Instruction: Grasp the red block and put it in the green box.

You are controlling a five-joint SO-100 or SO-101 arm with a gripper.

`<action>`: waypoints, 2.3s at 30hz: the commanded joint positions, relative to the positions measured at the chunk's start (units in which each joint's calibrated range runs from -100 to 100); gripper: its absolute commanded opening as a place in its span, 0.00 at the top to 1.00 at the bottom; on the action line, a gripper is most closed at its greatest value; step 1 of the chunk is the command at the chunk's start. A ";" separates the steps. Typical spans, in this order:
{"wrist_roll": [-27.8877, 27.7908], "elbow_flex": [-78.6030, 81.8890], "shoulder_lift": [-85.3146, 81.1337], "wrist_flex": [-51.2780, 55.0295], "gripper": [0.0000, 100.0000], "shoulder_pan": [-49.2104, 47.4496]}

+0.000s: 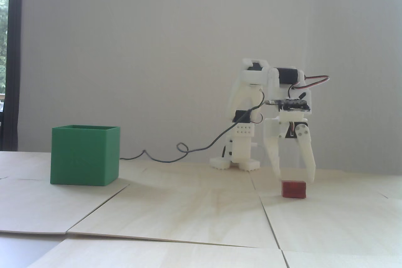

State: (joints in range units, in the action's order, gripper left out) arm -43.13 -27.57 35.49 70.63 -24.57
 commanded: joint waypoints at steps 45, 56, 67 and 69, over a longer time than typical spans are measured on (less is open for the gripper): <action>-0.44 -4.90 4.42 -2.67 0.78 2.98; -0.49 -4.90 4.42 -2.76 0.78 2.98; -2.63 -4.90 5.05 -2.76 0.78 2.74; -2.63 -4.90 5.05 -2.76 0.82 2.58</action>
State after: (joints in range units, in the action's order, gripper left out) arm -45.24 -28.83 41.39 69.55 -22.66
